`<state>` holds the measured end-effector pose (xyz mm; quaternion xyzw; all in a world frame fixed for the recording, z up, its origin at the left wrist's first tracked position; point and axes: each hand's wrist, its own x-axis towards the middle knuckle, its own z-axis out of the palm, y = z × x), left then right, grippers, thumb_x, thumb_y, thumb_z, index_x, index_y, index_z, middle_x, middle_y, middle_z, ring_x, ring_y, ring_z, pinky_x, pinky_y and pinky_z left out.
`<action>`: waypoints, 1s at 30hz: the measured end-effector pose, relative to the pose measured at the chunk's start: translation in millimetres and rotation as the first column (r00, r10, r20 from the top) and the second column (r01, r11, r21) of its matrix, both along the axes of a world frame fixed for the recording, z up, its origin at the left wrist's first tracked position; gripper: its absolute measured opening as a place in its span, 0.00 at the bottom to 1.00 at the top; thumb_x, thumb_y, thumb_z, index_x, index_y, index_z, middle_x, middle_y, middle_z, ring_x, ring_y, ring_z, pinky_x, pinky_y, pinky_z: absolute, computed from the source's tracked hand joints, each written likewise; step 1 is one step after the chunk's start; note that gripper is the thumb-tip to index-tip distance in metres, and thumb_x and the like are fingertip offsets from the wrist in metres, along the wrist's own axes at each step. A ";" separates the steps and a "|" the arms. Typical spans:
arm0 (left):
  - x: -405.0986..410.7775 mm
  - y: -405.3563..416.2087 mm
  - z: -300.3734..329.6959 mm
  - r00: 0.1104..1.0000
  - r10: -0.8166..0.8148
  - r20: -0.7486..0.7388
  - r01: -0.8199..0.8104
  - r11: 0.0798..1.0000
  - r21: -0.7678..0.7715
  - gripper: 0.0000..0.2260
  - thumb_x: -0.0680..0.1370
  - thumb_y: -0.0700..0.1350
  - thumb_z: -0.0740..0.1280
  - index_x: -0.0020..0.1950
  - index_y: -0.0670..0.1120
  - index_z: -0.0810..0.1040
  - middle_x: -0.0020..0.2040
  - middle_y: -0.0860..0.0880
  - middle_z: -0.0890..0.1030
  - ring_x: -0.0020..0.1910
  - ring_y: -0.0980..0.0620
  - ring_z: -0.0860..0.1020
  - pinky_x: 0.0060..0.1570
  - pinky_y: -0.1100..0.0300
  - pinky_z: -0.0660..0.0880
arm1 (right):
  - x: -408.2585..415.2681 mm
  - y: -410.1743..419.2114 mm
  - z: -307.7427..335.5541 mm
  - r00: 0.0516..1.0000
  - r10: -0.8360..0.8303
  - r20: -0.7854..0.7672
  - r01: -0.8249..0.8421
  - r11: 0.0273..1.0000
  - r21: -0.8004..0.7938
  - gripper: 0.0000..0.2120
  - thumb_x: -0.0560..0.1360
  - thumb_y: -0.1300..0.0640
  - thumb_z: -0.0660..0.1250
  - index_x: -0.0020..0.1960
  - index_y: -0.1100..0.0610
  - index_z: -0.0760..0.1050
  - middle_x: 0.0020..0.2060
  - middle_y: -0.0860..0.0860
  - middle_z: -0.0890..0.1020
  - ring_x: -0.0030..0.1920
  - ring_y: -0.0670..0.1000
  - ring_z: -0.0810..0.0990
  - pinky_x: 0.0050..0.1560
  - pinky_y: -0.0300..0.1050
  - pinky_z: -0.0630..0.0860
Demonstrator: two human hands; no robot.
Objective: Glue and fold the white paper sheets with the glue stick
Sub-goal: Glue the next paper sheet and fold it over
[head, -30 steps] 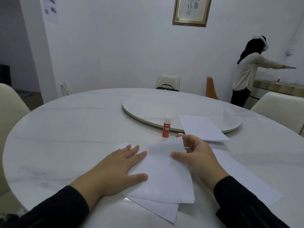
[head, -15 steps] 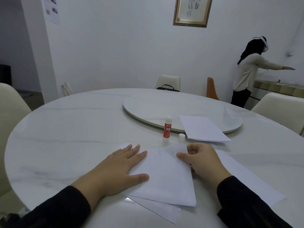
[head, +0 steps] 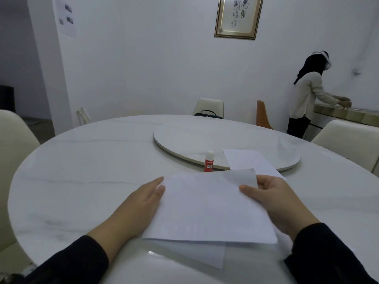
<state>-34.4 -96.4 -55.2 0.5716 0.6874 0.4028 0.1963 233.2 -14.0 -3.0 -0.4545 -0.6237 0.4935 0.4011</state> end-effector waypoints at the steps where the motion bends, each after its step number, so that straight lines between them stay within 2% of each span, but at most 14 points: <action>1: -0.4 0.0 -1.3 1.000 -0.001 -0.017 0.001 1.000 -0.004 0.20 0.80 0.57 0.52 0.72 0.57 0.66 0.70 0.63 0.66 0.69 0.63 0.64 0.71 0.62 0.57 | 9.3 -1.5 6.8 0.999 -0.017 -0.050 0.018 1.000 0.006 0.08 0.73 0.68 0.67 0.52 0.67 0.80 0.39 0.60 0.87 0.36 0.56 0.85 0.38 0.47 0.82; 4: 2.0 1.1 -0.6 0.993 -0.019 -0.120 0.015 0.999 -0.030 0.17 0.81 0.53 0.52 0.69 0.55 0.70 0.69 0.60 0.69 0.68 0.61 0.67 0.68 0.65 0.58 | 34.1 -6.0 31.5 0.950 -0.165 -0.267 0.171 0.985 -0.003 0.07 0.74 0.65 0.66 0.50 0.65 0.79 0.34 0.55 0.86 0.29 0.48 0.84 0.27 0.39 0.79; 6: 4.9 2.4 1.5 0.973 -0.021 -0.230 0.010 0.999 -0.047 0.16 0.81 0.51 0.54 0.67 0.52 0.72 0.67 0.58 0.71 0.67 0.59 0.67 0.61 0.69 0.59 | 45.3 0.9 42.7 0.898 -0.297 -0.326 0.317 0.948 0.011 0.02 0.75 0.60 0.67 0.45 0.58 0.78 0.36 0.51 0.85 0.27 0.42 0.82 0.29 0.38 0.75; 8: 5.8 3.6 2.7 0.952 -0.010 -0.307 -0.001 0.999 -0.035 0.15 0.81 0.49 0.56 0.66 0.51 0.72 0.68 0.56 0.71 0.67 0.59 0.67 0.57 0.70 0.60 | 46.1 18.6 43.7 0.837 -0.385 -0.389 0.424 0.905 0.015 0.06 0.75 0.59 0.68 0.40 0.56 0.74 0.41 0.52 0.85 0.36 0.48 0.81 0.31 0.37 0.75; 11: 4.7 4.4 2.1 0.942 -0.007 -0.336 -0.009 0.999 -0.047 0.17 0.80 0.50 0.58 0.69 0.53 0.69 0.72 0.59 0.66 0.70 0.60 0.63 0.65 0.69 0.57 | 33.2 44.4 39.0 0.658 -0.574 -0.488 0.574 0.801 -0.169 0.08 0.73 0.65 0.68 0.38 0.58 0.72 0.50 0.58 0.81 0.48 0.54 0.81 0.41 0.43 0.80; 13: 4.6 3.7 1.7 0.934 -0.017 -0.357 -0.002 0.999 -0.053 0.18 0.79 0.50 0.58 0.70 0.54 0.67 0.73 0.59 0.64 0.71 0.60 0.62 0.67 0.68 0.55 | 23.5 60.9 31.0 0.649 -0.621 -0.439 0.575 0.779 -0.251 0.05 0.74 0.67 0.66 0.49 0.64 0.75 0.55 0.57 0.79 0.44 0.53 0.80 0.39 0.41 0.81; 15: 4.8 2.6 1.8 0.930 -0.019 -0.367 0.002 0.999 -0.046 0.19 0.79 0.49 0.58 0.71 0.54 0.66 0.73 0.60 0.63 0.72 0.61 0.61 0.67 0.68 0.55 | 16.8 83.0 18.6 0.730 -0.570 -0.377 0.520 0.821 -0.235 0.17 0.76 0.68 0.62 0.65 0.69 0.69 0.61 0.63 0.76 0.45 0.57 0.79 0.42 0.46 0.80; 17: 5.1 2.3 1.7 0.930 -0.016 -0.368 0.003 0.999 -0.036 0.19 0.79 0.50 0.58 0.71 0.55 0.66 0.73 0.60 0.63 0.71 0.61 0.61 0.67 0.69 0.55 | 5.2 101.4 7.8 0.807 -0.517 -0.286 0.467 0.855 -0.227 0.20 0.77 0.70 0.58 0.67 0.76 0.63 0.66 0.69 0.70 0.58 0.67 0.75 0.57 0.54 0.76; 19: 5.0 1.8 1.4 0.930 -0.013 -0.369 0.004 1.000 -0.027 0.18 0.79 0.50 0.58 0.70 0.55 0.66 0.72 0.61 0.63 0.71 0.61 0.61 0.67 0.68 0.55 | -7.2 120.3 4.1 0.757 -0.620 -0.204 0.539 0.770 -0.341 0.24 0.76 0.66 0.63 0.69 0.71 0.63 0.69 0.64 0.69 0.68 0.63 0.69 0.69 0.49 0.66; 23: 4.9 1.9 1.4 0.922 -0.013 -0.387 0.013 1.000 -0.003 0.18 0.79 0.50 0.57 0.69 0.55 0.67 0.71 0.62 0.65 0.70 0.62 0.62 0.66 0.69 0.57 | -21.1 100.7 2.4 0.712 -0.683 0.163 0.700 0.708 -0.094 0.22 0.78 0.54 0.62 0.69 0.61 0.65 0.67 0.55 0.72 0.65 0.54 0.72 0.63 0.40 0.68; 24: 5.0 2.1 1.6 0.920 -0.014 -0.392 0.016 1.000 0.001 0.18 0.79 0.50 0.57 0.69 0.55 0.67 0.71 0.62 0.65 0.70 0.62 0.62 0.66 0.69 0.57 | -21.8 99.4 3.3 0.721 -0.684 0.110 0.693 0.711 -0.121 0.20 0.78 0.54 0.62 0.68 0.61 0.67 0.65 0.56 0.74 0.61 0.54 0.75 0.57 0.40 0.71; 26: 4.1 2.4 1.1 0.917 -0.014 -0.399 0.019 1.000 0.007 0.18 0.79 0.50 0.57 0.69 0.55 0.67 0.70 0.62 0.65 0.70 0.62 0.62 0.65 0.70 0.57 | -22.6 104.2 0.6 0.637 -0.726 -0.260 0.643 0.686 -0.340 0.21 0.75 0.58 0.65 0.65 0.65 0.68 0.62 0.60 0.76 0.51 0.57 0.79 0.46 0.44 0.74; 27: 3.9 2.4 0.8 0.916 -0.016 -0.401 0.020 1.000 0.005 0.18 0.79 0.50 0.57 0.69 0.55 0.67 0.70 0.62 0.65 0.70 0.62 0.62 0.65 0.69 0.57 | -23.2 104.6 -0.8 0.591 -0.763 -0.263 0.685 0.646 -0.335 0.25 0.73 0.58 0.69 0.65 0.66 0.67 0.63 0.62 0.74 0.52 0.59 0.78 0.46 0.47 0.74; 30: 4.5 1.8 0.2 0.910 -0.022 -0.415 0.020 1.000 -0.009 0.18 0.79 0.52 0.57 0.69 0.55 0.66 0.70 0.62 0.65 0.70 0.61 0.62 0.67 0.67 0.58 | -20.1 98.0 2.4 0.503 -0.860 0.090 0.864 0.497 -0.075 0.38 0.68 0.50 0.74 0.68 0.65 0.61 0.67 0.62 0.64 0.61 0.62 0.71 0.58 0.55 0.74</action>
